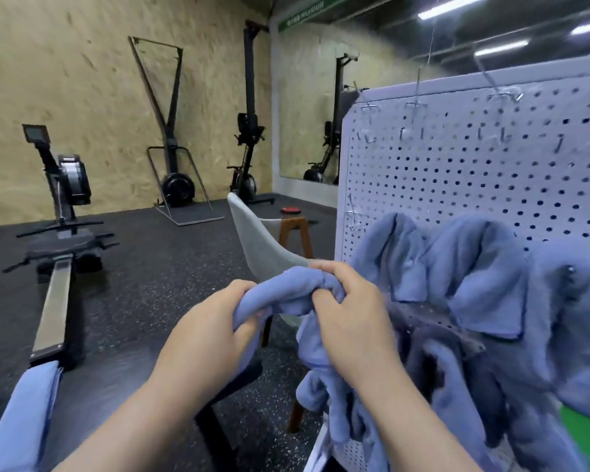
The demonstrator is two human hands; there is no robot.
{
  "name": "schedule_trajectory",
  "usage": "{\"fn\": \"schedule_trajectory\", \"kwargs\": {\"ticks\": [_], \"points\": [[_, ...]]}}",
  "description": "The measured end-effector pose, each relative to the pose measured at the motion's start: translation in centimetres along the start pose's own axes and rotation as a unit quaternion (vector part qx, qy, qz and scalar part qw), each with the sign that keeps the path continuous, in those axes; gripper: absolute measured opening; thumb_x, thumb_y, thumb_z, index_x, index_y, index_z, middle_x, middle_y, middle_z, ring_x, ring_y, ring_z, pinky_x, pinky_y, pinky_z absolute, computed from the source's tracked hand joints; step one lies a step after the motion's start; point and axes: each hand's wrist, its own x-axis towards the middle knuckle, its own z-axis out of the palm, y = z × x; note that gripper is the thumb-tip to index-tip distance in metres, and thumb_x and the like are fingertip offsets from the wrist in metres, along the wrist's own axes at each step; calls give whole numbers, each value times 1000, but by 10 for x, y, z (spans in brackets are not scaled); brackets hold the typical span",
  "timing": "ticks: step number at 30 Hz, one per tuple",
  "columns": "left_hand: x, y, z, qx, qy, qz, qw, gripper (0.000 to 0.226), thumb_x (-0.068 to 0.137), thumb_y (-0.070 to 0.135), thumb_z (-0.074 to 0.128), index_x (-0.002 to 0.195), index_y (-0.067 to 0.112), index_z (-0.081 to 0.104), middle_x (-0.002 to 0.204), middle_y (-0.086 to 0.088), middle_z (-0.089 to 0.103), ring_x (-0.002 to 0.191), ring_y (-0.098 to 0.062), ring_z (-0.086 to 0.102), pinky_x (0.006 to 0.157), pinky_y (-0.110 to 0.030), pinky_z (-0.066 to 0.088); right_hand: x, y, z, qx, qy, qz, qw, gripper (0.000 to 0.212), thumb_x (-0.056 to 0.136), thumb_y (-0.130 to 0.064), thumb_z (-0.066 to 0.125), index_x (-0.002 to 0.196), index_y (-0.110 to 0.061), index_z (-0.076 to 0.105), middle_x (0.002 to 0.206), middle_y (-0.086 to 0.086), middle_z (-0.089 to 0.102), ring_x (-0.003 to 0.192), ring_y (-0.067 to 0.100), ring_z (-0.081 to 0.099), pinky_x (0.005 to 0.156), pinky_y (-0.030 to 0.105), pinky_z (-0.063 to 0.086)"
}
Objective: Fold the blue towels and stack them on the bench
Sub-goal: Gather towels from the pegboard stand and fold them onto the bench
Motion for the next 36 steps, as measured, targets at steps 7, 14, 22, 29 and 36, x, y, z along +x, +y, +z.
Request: {"fn": "schedule_trajectory", "kwargs": {"ticks": [7, 14, 22, 29, 36], "points": [[79, 1, 7, -18, 35, 30, 999, 25, 93, 17, 59, 106, 38, 65, 86, 14, 71, 83, -13, 65, 76, -38, 54, 50, 17, 18, 118, 103, 34, 987, 37, 93, -3, 55, 112, -30, 70, 82, -18, 73, 80, -5, 65, 68, 12, 48], [179, 24, 17, -145, 56, 85, 984, 32, 92, 12, 57, 110, 37, 64, 93, 19, 71, 90, -3, 65, 77, -24, 51, 126, 16, 24, 169, 209, 25, 963, 33, 100, -7, 55, 128, -20, 66, 106, -9, 72, 92, -8, 63, 76, 1, 43], [257, 66, 38, -146, 43, 216, 964, 33, 88, -1, 53, 110, 16, 71, 97, 2, 73, 93, -6, 66, 85, -25, 53, 156, 29, 17, 176, 328, 13, 928, 42, 99, -2, 50, 136, -19, 59, 125, -2, 68, 104, -2, 57, 77, -2, 38], [288, 60, 90, -180, 4, 159, 971, 27, 88, 4, 52, 101, 20, 70, 82, 9, 71, 82, -9, 66, 77, -31, 56, 172, 42, 28, 109, 348, -29, 931, 51, 94, 6, 43, 142, -10, 51, 147, 4, 52, 137, 13, 46, 115, 26, 34], [252, 27, 125, -202, -15, 79, 976, 22, 90, 10, 56, 95, 27, 68, 85, 7, 72, 86, -15, 66, 78, -32, 52, 165, 66, 25, 36, 280, -31, 959, 57, 91, 7, 42, 143, -14, 52, 146, -2, 52, 136, 9, 43, 115, 19, 29]]}}
